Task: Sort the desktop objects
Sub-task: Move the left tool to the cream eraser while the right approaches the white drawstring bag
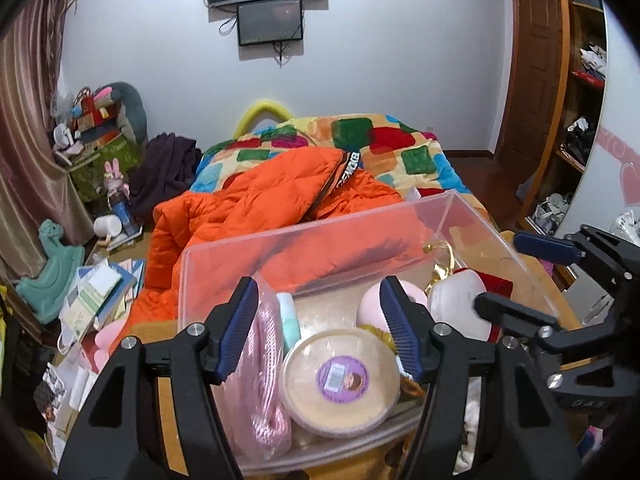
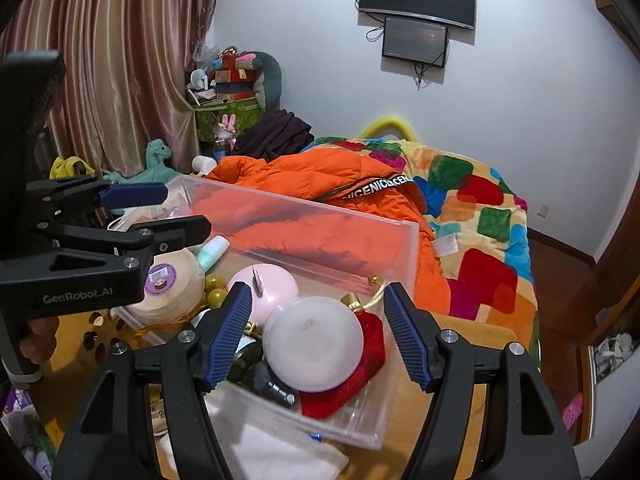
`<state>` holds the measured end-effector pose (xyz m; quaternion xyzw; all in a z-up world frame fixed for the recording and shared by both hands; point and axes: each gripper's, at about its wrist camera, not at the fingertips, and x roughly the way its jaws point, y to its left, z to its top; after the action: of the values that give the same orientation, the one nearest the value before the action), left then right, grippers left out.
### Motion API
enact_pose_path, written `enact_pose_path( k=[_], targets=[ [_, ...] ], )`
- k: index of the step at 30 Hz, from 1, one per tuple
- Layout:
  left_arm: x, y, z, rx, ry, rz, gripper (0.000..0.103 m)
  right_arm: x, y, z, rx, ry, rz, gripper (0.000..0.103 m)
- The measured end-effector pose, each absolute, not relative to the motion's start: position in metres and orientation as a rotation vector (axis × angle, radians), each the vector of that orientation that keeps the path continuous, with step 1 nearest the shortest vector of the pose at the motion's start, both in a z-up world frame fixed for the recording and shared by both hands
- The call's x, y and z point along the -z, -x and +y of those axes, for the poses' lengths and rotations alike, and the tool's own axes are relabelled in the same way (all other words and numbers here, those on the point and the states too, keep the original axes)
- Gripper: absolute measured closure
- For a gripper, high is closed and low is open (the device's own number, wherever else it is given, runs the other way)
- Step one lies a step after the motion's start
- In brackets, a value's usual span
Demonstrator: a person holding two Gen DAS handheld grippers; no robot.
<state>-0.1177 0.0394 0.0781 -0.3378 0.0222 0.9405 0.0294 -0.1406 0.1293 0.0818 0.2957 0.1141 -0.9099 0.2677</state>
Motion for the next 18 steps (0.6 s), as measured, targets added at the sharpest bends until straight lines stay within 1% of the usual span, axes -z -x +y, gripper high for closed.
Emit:
enact_pose_path(
  k=[6,9,10,11,12,16,18],
  targets=[
    [-0.082,0.096,0.033,-2.907,1.015,0.044,0.039,-0.090,0.122,0.138,2.473,-0.779,0.280,0.036],
    [-0.086,0.079,0.034,-2.923,0.973,0.098,0.036,-0.093,0.112,0.142,2.482,-0.764,0.267,0.030],
    [-0.086,0.074,0.035,-2.927,0.966,0.111,0.035,-0.094,0.109,0.143,2.484,-0.760,0.264,0.028],
    [-0.086,0.068,0.034,-2.930,0.963,0.116,0.029,-0.095,0.106,0.144,2.484,-0.756,0.262,0.027],
    [-0.086,0.065,0.034,-2.929,0.958,0.118,0.027,-0.095,0.102,0.145,2.484,-0.754,0.258,0.027],
    [-0.085,0.047,0.034,-2.934,0.926,0.148,0.025,-0.093,0.091,0.148,2.486,-0.762,0.250,0.027],
    [-0.083,0.039,0.035,-2.953,0.923,0.177,0.011,-0.091,0.086,0.151,2.491,-0.771,0.246,0.027]
  ],
)
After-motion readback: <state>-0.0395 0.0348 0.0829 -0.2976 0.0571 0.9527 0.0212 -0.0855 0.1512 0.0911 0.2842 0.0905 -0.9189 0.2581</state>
